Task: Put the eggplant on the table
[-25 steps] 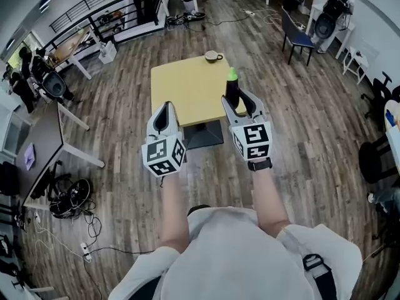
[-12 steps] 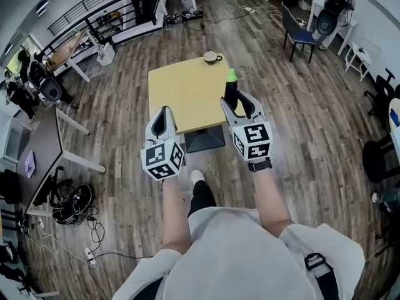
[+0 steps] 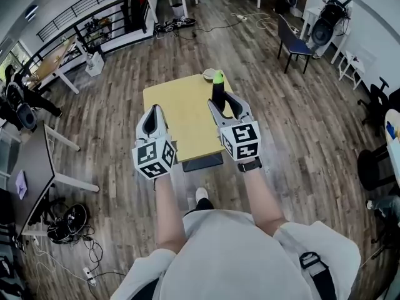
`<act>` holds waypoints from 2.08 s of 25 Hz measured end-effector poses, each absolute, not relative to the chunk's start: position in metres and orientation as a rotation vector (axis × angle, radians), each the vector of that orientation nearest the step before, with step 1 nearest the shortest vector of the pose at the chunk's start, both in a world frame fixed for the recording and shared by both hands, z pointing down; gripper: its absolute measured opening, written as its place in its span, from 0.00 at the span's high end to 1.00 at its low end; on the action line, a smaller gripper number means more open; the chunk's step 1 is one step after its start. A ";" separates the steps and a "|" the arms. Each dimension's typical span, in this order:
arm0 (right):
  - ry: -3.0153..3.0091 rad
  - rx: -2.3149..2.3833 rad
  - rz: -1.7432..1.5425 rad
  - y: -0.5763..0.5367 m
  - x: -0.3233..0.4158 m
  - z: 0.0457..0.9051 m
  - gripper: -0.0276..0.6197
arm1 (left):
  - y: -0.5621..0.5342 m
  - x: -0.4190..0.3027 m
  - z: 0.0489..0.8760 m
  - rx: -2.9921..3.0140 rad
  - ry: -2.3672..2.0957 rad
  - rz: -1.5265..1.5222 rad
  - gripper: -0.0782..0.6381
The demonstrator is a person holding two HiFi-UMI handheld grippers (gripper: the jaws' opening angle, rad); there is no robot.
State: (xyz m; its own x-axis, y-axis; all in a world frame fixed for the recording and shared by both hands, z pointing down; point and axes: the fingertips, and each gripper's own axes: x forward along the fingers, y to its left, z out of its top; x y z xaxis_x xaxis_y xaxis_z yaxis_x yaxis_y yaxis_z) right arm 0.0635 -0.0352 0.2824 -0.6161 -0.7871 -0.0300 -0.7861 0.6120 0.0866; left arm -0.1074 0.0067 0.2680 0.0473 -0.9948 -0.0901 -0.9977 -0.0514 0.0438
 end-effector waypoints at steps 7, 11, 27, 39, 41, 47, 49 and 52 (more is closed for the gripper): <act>-2.785 1.371 -0.129 -0.101 0.004 0.292 0.66 | -0.066 -0.163 0.287 -2.304 2.139 0.148 0.88; -2.770 1.388 -0.100 -0.140 -0.023 0.303 0.66 | -0.104 -0.199 0.298 -2.307 2.146 0.136 0.88; -2.560 1.411 0.065 -0.206 -0.016 0.395 0.66 | -0.193 -0.197 0.379 -2.573 2.067 0.078 0.88; -2.482 1.331 0.215 -0.292 0.002 0.444 0.66 | -0.277 -0.143 0.420 -2.670 2.032 -0.032 0.88; -2.471 1.312 0.240 -0.305 0.005 0.455 0.66 | -0.289 -0.135 0.433 -2.689 2.039 -0.062 0.88; -2.413 1.238 0.332 -0.335 0.008 0.502 0.66 | -0.319 -0.125 0.473 -2.736 2.079 -0.160 0.88; -2.395 1.220 0.361 -0.343 0.008 0.517 0.66 | -0.327 -0.125 0.485 -2.744 2.097 -0.183 0.88; -2.366 1.199 0.404 -0.353 0.006 0.539 0.66 | -0.338 -0.126 0.502 -2.761 2.121 -0.208 0.88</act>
